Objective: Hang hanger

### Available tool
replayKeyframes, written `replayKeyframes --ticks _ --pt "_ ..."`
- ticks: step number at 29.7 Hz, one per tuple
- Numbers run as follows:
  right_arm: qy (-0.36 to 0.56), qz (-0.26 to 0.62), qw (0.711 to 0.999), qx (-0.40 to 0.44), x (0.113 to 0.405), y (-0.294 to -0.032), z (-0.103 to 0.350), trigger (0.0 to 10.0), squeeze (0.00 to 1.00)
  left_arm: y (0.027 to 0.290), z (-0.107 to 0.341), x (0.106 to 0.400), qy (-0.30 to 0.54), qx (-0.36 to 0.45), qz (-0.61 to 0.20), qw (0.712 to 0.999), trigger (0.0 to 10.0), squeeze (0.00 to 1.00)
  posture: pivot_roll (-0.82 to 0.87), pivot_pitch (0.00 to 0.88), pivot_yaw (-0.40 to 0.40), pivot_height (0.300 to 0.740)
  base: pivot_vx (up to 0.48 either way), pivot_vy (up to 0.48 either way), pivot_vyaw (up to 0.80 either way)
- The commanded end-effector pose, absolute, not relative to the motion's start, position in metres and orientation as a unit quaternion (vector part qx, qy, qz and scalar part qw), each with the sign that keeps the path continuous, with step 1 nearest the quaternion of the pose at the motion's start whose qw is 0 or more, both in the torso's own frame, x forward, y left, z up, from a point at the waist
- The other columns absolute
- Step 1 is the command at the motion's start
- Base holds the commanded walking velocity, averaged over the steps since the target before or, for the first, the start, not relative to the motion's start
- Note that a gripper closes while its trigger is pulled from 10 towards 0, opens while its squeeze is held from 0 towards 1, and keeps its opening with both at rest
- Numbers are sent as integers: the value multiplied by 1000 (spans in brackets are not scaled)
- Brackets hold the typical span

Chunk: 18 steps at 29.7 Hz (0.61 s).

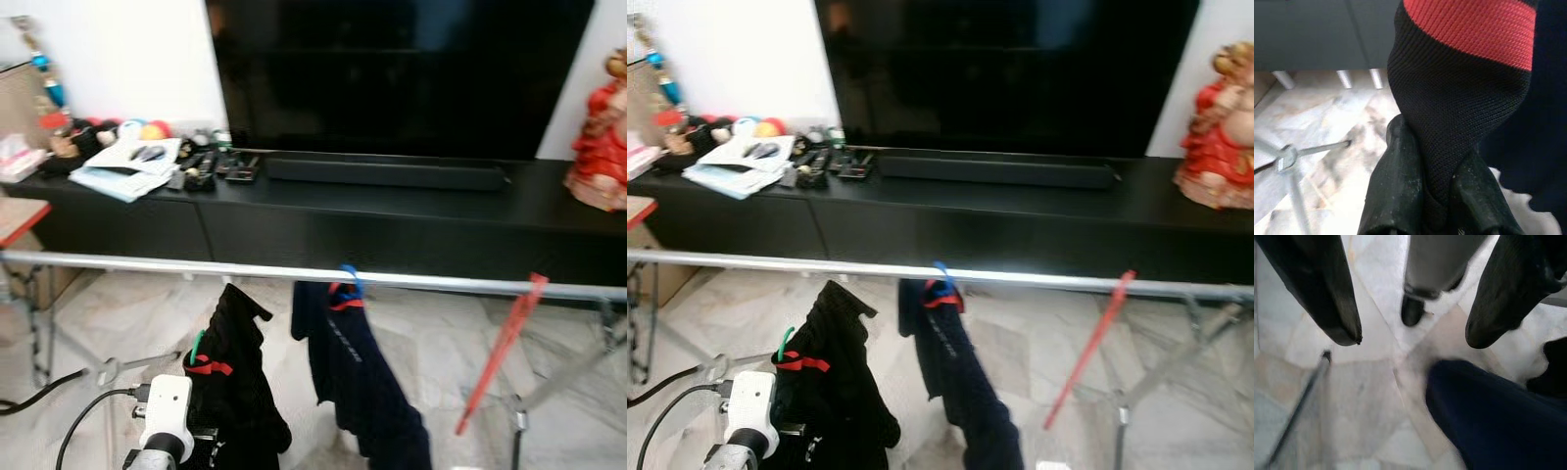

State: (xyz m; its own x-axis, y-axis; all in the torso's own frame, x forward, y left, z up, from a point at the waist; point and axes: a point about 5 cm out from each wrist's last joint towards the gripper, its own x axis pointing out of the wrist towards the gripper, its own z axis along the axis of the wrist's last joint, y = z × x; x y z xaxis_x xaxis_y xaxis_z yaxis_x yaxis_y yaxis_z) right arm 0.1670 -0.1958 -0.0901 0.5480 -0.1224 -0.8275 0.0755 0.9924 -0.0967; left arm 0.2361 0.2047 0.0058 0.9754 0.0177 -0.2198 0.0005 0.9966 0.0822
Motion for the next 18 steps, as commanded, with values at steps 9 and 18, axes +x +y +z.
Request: replayKeyframes --ticks 9,18 --pt "476 -48 878 -19 173 -185 -89 10000 0 208 13 238 99 42 15 994 10000 0 53 11 61 740 0 367 0" --pt "477 -47 877 -17 174 -183 -89 10000 0 207 14 238 104 40 11 994 10000 0 51 18 63 740 0 359 0"
